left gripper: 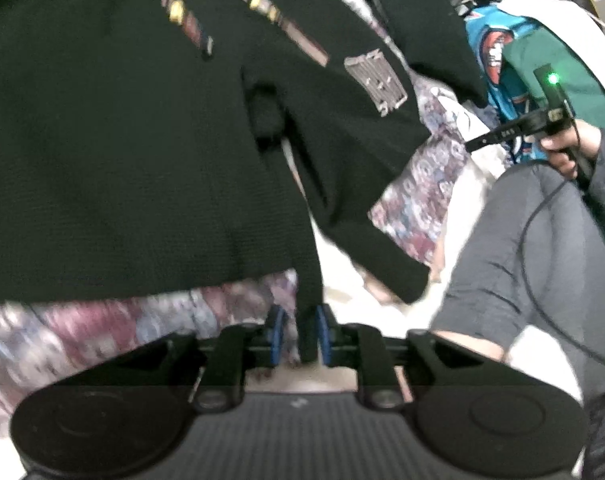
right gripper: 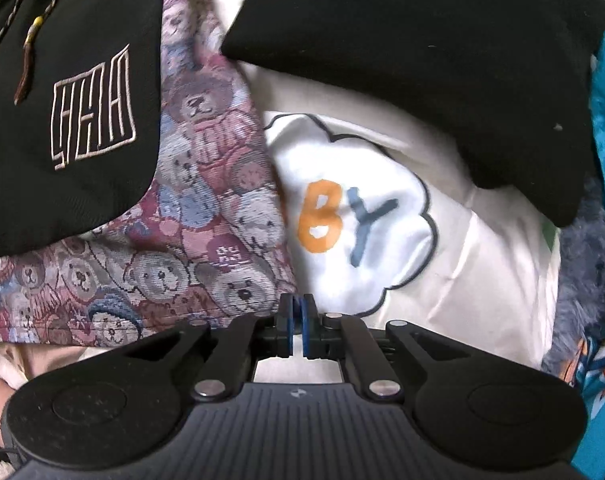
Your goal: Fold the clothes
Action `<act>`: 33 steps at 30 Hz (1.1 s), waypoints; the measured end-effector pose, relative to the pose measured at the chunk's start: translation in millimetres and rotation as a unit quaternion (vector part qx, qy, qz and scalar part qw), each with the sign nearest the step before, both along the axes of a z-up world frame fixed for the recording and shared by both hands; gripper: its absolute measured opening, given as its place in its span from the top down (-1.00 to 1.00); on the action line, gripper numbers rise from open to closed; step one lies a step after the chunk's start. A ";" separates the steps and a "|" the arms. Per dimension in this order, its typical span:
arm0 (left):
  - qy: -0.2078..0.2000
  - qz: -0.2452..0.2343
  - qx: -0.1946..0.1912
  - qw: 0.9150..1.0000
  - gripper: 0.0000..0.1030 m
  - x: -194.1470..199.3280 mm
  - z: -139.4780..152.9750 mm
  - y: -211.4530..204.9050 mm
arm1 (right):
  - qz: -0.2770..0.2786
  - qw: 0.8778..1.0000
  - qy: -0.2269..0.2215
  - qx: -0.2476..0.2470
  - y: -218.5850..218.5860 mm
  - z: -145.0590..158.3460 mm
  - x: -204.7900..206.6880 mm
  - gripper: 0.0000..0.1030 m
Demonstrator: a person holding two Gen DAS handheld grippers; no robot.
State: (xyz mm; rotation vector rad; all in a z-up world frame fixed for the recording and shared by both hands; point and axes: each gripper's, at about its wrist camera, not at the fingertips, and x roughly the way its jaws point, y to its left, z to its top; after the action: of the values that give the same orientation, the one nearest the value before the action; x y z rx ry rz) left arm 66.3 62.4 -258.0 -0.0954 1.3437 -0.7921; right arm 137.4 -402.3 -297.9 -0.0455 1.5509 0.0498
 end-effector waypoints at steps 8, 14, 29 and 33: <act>-0.029 0.085 -0.001 0.996 0.14 33.8 19.7 45.1 | -0.002 0.998 -0.066 0.012 -1.9 29.7 -7.3 0.85; -0.055 0.145 0.025 0.988 0.08 47.7 25.5 71.6 | 0.014 0.994 -0.107 0.034 -5.7 48.9 -1.3 0.85; -0.111 0.229 0.100 0.962 -0.02 58.6 14.8 122.7 | 0.057 0.972 -0.214 0.079 51.8 45.0 61.8 0.85; -0.108 0.269 0.109 0.951 -0.05 55.0 10.4 147.4 | 0.041 0.969 -0.225 0.093 59.3 31.4 77.8 0.85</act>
State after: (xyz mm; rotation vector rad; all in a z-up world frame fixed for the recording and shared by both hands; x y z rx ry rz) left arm 121.2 209.8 -247.5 -0.1847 1.1124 -0.1839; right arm 215.2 -343.0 -266.6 0.0273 1.0837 0.2339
